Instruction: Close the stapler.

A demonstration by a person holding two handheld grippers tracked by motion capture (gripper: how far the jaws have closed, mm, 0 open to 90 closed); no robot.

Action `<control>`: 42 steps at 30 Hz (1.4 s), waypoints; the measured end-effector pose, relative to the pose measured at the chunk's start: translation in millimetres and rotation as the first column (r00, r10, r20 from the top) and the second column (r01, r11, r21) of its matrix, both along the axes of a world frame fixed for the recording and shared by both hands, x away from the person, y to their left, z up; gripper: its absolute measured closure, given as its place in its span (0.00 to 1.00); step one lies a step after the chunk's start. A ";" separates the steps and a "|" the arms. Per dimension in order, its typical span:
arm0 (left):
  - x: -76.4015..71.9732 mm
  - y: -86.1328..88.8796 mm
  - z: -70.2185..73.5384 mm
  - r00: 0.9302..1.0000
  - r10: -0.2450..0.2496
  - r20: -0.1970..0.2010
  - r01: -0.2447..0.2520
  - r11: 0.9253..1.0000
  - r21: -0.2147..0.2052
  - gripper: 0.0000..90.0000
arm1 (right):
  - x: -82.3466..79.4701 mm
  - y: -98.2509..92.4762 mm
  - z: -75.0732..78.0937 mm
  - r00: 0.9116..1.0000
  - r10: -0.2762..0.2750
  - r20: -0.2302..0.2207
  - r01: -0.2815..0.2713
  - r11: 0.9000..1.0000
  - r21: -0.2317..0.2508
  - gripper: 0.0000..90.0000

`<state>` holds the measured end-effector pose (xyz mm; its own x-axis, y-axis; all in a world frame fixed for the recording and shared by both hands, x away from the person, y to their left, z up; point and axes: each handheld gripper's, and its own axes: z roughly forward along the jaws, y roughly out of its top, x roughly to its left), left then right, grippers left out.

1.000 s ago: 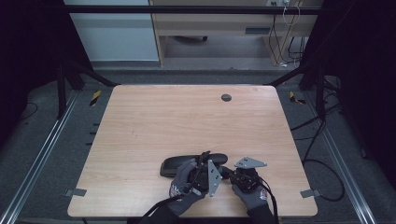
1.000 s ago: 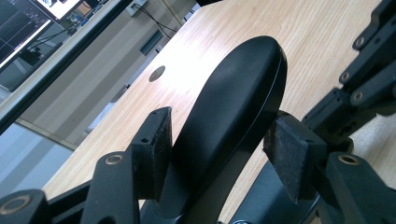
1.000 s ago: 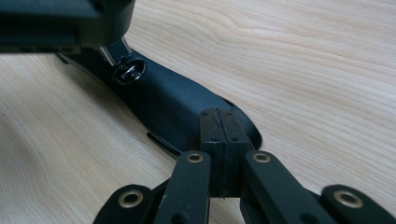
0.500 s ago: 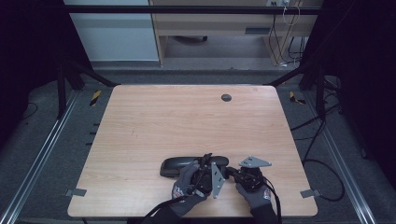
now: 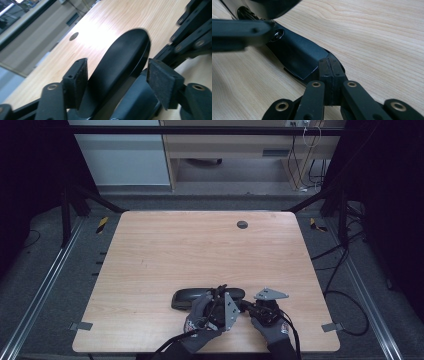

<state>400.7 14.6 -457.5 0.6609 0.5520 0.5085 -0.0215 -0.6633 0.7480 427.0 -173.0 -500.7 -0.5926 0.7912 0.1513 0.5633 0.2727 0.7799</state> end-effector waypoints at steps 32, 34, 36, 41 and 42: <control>-2.9 50.4 47.0 0.994 -0.017 -0.106 -0.006 0.977 -0.212 0.44 | 0.4 -24.0 9.3 0.991 -0.111 0.073 0.110 0.994 0.015 0.97; -2.1 57.9 47.6 0.994 -0.006 -0.109 -0.017 0.976 -0.215 0.45 | 0.3 -24.9 10.3 0.991 -0.109 0.084 0.108 0.994 0.012 1.00; -1.3 65.7 47.3 0.994 0.005 -0.113 -0.030 0.975 -0.220 0.45 | -0.2 -25.3 12.1 0.989 -0.118 0.085 0.118 0.993 0.013 1.00; 1.3 87.0 46.3 0.992 0.041 -0.121 -0.068 0.972 -0.226 0.46 | -0.2 -27.6 18.8 0.987 -0.117 0.113 0.115 0.993 0.025 1.00; 1.6 90.9 45.9 0.991 0.050 -0.123 -0.077 0.971 -0.228 0.46 | -0.7 -27.3 20.8 0.986 -0.117 0.115 0.115 0.993 0.028 1.00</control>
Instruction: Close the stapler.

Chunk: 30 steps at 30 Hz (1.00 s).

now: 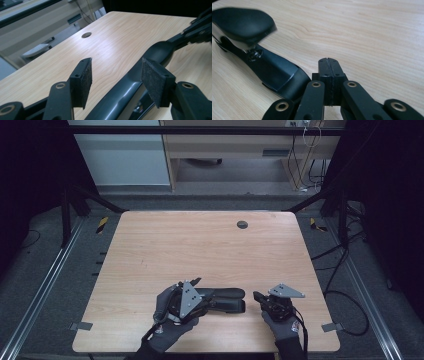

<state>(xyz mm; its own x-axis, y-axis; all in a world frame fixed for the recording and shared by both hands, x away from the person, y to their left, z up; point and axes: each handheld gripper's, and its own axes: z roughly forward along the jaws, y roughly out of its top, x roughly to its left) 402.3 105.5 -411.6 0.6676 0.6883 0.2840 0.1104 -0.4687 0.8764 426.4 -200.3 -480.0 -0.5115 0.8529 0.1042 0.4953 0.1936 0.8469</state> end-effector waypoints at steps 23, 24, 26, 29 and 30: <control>5.9 63.7 -8.9 0.989 0.146 -0.022 -0.146 0.989 0.000 0.48 | -6.3 23.5 49.8 0.992 0.087 0.087 -0.093 0.994 0.062 1.00; 6.3 65.8 -9.8 0.988 0.152 -0.023 -0.152 0.988 -0.001 0.48 | -7.4 25.3 51.3 0.992 0.091 0.089 -0.097 0.993 0.065 1.00; 7.4 71.0 -12.6 0.986 0.165 -0.029 -0.165 0.986 -0.004 0.48 | -9.0 27.7 52.4 0.991 0.102 0.092 -0.108 0.992 0.066 1.00; 8.8 79.1 -17.3 0.982 0.187 -0.038 -0.187 0.982 -0.002 0.48 | -10.8 31.8 52.9 0.988 0.121 0.092 -0.127 0.990 0.057 1.00; 9.2 80.9 -18.5 0.981 0.192 -0.042 -0.192 0.981 -0.001 0.48 | -11.2 33.2 52.7 0.988 0.127 0.090 -0.132 0.990 0.055 1.00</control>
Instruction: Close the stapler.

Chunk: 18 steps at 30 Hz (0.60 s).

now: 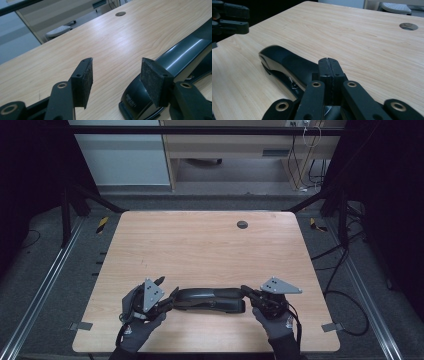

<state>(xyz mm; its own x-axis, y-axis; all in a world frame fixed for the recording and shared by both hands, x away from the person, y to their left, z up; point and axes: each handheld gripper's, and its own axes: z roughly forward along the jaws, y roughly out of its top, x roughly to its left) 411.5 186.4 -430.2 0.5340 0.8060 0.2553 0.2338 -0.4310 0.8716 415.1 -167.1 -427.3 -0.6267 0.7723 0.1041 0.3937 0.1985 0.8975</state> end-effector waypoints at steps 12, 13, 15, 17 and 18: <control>5.0 23.1 -21.7 0.996 0.072 -0.052 -0.072 0.997 -0.001 0.48 | -2.4 8.6 -5.5 0.998 0.047 -0.030 -0.047 0.999 0.005 1.00; 5.3 24.7 -23.4 0.995 0.079 -0.056 -0.079 0.997 -0.004 0.48 | -2.4 8.2 -5.5 0.998 0.046 -0.031 -0.046 0.999 0.004 1.00; 5.8 27.7 -26.6 0.994 0.088 -0.063 -0.089 0.996 -0.014 0.48 | -2.1 8.1 -5.9 0.998 0.046 -0.039 -0.046 0.999 0.003 1.00; 5.9 30.7 -29.3 0.993 0.097 -0.069 -0.098 0.995 -0.019 0.48 | -1.9 8.3 -8.2 0.998 0.037 -0.048 -0.038 0.999 -0.010 1.00; 5.8 32.1 -30.8 0.992 0.103 -0.073 -0.105 0.994 -0.021 0.48 | -1.9 8.0 -10.1 0.998 0.034 -0.054 -0.035 0.999 -0.015 1.00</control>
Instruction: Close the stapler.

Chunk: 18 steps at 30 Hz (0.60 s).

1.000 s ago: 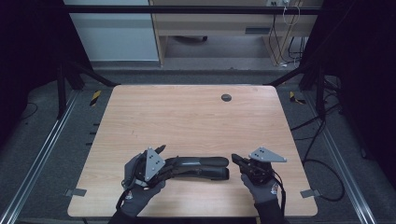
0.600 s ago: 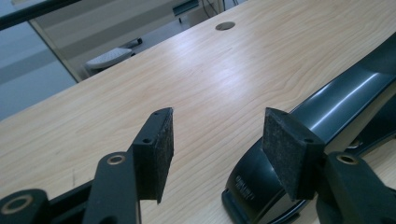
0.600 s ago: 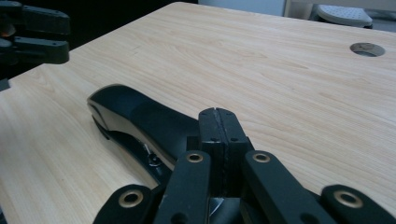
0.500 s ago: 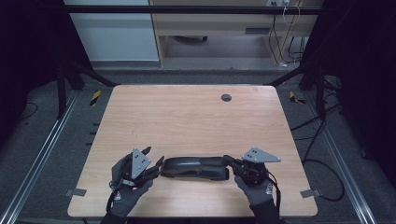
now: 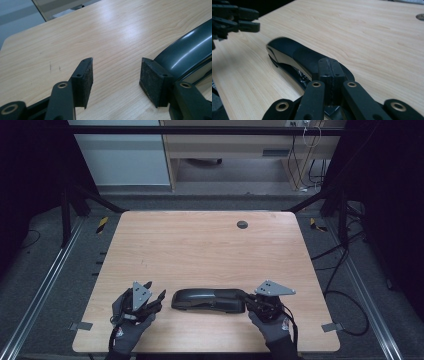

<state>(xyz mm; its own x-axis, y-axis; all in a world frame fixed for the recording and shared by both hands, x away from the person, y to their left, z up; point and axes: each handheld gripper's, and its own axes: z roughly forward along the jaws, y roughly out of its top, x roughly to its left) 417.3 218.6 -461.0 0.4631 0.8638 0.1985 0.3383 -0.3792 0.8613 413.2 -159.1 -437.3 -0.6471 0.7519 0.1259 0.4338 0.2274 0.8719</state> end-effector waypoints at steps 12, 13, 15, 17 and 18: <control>1.6 4.1 -8.0 1.000 0.020 -0.020 -0.020 1.000 0.011 0.49 | -0.4 -2.5 -16.9 0.999 -0.022 -0.023 0.022 1.000 0.002 1.00; 1.9 4.4 -8.9 1.000 0.023 -0.021 -0.023 1.000 0.013 0.49 | -0.4 -3.1 -17.1 0.999 -0.022 -0.028 0.022 1.000 0.009 1.00; 2.3 5.1 -10.0 0.999 0.027 -0.025 -0.026 1.000 0.013 0.49 | -0.5 -2.7 -16.9 0.999 -0.026 -0.029 0.027 1.000 0.007 1.00; 2.6 5.8 -10.8 0.999 0.031 -0.028 -0.031 0.999 0.012 0.49 | -0.9 -2.3 -17.0 0.999 -0.029 -0.028 0.030 1.000 0.006 1.00; 2.7 6.1 -11.2 0.999 0.032 -0.029 -0.032 0.999 0.012 0.49 | -0.9 -2.6 -17.3 0.999 -0.030 -0.030 0.030 1.000 0.008 1.00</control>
